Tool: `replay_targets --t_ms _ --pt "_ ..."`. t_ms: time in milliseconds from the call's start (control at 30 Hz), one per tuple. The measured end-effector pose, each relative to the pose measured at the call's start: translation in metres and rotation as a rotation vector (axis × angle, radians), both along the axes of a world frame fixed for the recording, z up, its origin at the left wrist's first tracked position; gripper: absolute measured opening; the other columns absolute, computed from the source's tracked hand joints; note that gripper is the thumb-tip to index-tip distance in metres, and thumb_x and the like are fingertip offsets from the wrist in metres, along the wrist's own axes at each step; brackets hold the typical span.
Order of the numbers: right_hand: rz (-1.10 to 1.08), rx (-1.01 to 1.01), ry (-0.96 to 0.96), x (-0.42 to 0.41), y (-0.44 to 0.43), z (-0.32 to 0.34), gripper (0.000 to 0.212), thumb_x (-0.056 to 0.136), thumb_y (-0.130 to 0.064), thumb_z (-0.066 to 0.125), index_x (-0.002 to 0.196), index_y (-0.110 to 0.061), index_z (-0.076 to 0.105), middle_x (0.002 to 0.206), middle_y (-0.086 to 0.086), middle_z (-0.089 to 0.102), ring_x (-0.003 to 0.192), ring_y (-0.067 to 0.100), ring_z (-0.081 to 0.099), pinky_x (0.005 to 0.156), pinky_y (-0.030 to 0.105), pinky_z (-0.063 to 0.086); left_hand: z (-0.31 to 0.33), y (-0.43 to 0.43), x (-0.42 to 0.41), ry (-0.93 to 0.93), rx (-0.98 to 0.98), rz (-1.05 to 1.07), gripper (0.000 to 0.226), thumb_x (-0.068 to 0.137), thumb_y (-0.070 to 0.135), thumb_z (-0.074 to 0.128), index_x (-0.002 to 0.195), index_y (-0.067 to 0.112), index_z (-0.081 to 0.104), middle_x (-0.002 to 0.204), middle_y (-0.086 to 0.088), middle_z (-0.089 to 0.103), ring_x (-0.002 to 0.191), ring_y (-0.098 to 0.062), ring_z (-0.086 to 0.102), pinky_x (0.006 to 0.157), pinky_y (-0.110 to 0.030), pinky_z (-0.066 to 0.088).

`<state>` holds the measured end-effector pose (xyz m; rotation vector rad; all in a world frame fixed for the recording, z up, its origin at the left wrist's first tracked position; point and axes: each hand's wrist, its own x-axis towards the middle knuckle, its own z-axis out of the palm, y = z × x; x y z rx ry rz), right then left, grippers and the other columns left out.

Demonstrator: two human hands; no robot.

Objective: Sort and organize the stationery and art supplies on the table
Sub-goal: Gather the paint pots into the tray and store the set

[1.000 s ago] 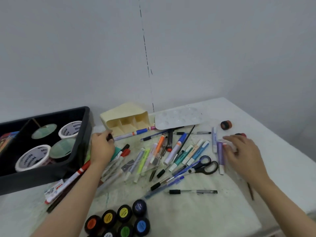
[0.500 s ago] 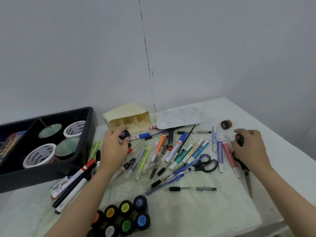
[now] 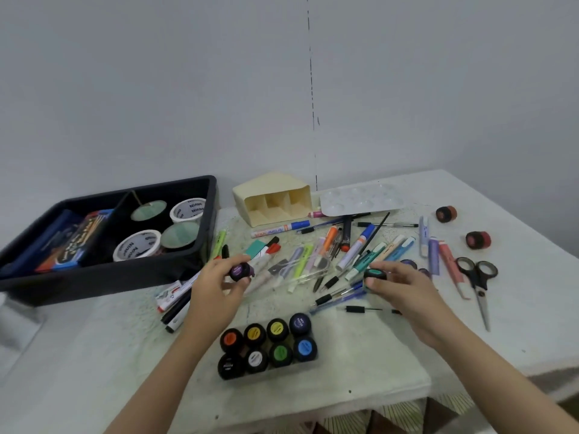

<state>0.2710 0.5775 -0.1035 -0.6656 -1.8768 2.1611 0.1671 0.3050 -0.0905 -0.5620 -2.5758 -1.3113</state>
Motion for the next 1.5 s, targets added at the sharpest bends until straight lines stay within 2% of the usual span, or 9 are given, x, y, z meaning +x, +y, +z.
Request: replay_targets --t_ms 267,400,567,700,833,967,1100,1333,1500 --pt "0.137 0.199 0.050 0.005 -0.085 -0.005 0.020 0.079 -0.009 0.074 0.096 -0.017 0.068 0.084 0.001 0.069 0.079 0.012 0.063 0.066 0.012 0.049 -0.006 -0.078 0.039 -0.031 0.005 0.005 0.047 0.075 0.002 0.075 0.098 0.040 0.063 0.102 0.012 0.063 0.091 -0.004 0.063 0.075 -0.011 0.050" --pt "0.157 0.269 0.070 0.007 -0.115 -0.007 0.024 0.077 -0.007 0.075 0.096 -0.019 0.066 0.086 -0.002 0.067 0.076 0.009 0.059 0.069 0.018 0.049 -0.010 -0.109 0.057 -0.052 -0.041 -0.030 0.046 0.067 0.006 0.082 0.094 0.040 0.066 0.093 0.018 0.066 0.089 0.000 0.062 0.075 -0.011 0.048" --pt "0.174 0.290 0.137 0.010 -0.141 -0.010 0.031 0.075 0.000 0.074 0.095 -0.022 0.064 0.095 -0.002 0.068 0.088 0.011 0.065 0.076 0.020 0.053 -0.020 -0.130 0.069 -0.080 -0.242 -0.076 0.038 0.070 0.025 0.082 0.095 0.047 0.063 0.093 0.026 0.064 0.094 0.004 0.053 0.079 -0.012 0.038" --pt "0.181 0.309 0.169 0.013 -0.157 -0.012 0.034 0.074 0.005 0.073 0.093 -0.022 0.064 0.094 -0.003 0.068 0.092 0.011 0.065 0.076 0.016 0.051 -0.023 -0.136 0.071 -0.045 -0.420 -0.115 0.032 0.081 0.039 0.069 0.113 0.040 0.063 0.103 0.027 0.059 0.101 0.006 0.044 0.085 -0.006 0.030" --pt "0.209 0.438 0.176 0.013 -0.172 -0.012 0.036 0.071 -0.003 0.077 0.091 -0.031 0.065 0.091 -0.009 0.068 0.091 0.010 0.063 0.080 0.020 0.050 -0.026 -0.139 0.072 -0.019 -0.398 -0.140 0.034 0.085 0.034 0.066 0.118 0.036 0.063 0.105 0.025 0.060 0.102 0.003 0.045 0.085 -0.004 0.027" --pt "0.320 0.633 0.223 0.012 -0.192 -0.008 0.037 0.072 -0.011 0.077 0.093 -0.038 0.063 0.092 -0.017 0.064 0.090 -0.001 0.056 0.073 0.009 0.041 -0.030 -0.141 0.075 -0.056 -0.297 -0.089 0.034 0.083 0.031 0.069 0.116 0.034 0.063 0.102 0.024 0.057 0.098 0.007 0.046 0.082 -0.004 0.031" --pt "0.437 0.820 0.270 0.007 -0.208 -0.008 0.039 0.074 -0.014 0.075 0.102 -0.038 0.063 0.097 -0.030 0.057 0.097 -0.008 0.049 0.080 0.007 0.033 -0.030 -0.143 0.077 -0.055 -0.268 -0.071 0.029 0.081 0.027 0.071 0.109 0.032 0.065 0.095 0.024 0.055 0.095 0.010 0.045 0.079 -0.004 0.032" --pt "0.573 1.114 0.306 0.000 -0.215 -0.008 0.038 0.078 -0.022 0.066 0.115 -0.031 0.064 0.109 -0.019 0.064 0.105 0.007 0.050 0.095 0.030 0.032 -0.033 -0.144 0.075 0.019 -0.292 -0.137 0.028 0.083 0.019 0.066 0.109 0.028 0.068 0.097 0.027 0.056 0.096 0.011 0.041 0.084 -0.003 0.028" --pt "0.611 1.206 0.300 -0.002 -0.218 -0.007 0.040 0.082 -0.021 0.062 0.121 -0.032 0.061 0.116 -0.017 0.062 0.113 0.009 0.047 0.095 0.030 0.027 -0.036 -0.144 0.074 0.038 -0.270 -0.152 0.030 0.079 0.024 0.058 0.107 0.025 0.069 0.096 0.026 0.057 0.095 0.007 0.043 0.084 -0.006 0.028"
